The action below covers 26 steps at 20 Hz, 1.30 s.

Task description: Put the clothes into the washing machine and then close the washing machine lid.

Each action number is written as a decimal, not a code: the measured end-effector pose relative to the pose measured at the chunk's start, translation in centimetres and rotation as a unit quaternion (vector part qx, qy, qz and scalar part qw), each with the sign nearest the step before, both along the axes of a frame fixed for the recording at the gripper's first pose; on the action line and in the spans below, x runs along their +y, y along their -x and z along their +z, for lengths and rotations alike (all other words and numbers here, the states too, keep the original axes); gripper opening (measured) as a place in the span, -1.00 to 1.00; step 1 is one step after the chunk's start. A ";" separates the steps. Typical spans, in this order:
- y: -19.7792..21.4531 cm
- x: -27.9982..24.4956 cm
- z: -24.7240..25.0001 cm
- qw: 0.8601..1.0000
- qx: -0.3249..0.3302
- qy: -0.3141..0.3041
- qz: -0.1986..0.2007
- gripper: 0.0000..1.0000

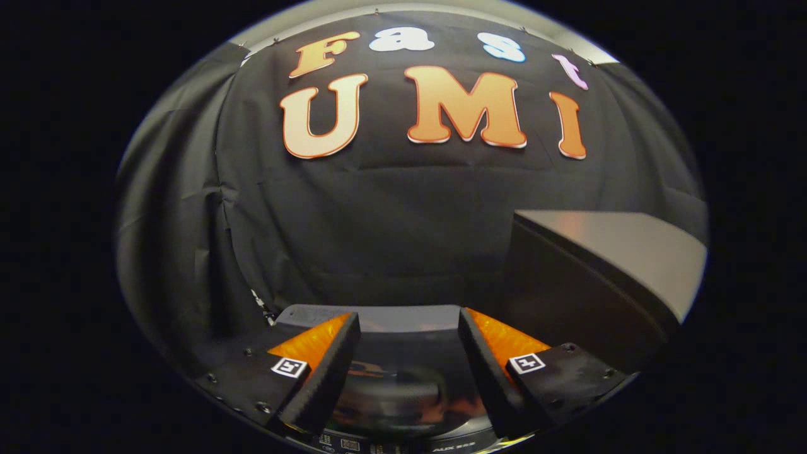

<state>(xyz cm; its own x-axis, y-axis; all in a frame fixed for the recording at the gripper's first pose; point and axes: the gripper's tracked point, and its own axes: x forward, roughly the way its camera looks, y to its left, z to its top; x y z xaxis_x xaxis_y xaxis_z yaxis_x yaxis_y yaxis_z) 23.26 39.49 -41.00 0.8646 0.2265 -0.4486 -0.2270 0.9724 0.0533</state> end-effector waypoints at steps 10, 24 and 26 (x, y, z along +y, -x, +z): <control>3.4 0.8 2.0 0.999 0.031 -0.023 0.015 0.97; 10.1 -7.3 26.2 0.989 -0.127 -0.055 0.052 0.96; 11.1 -9.8 29.1 0.987 -0.145 -0.060 0.046 0.96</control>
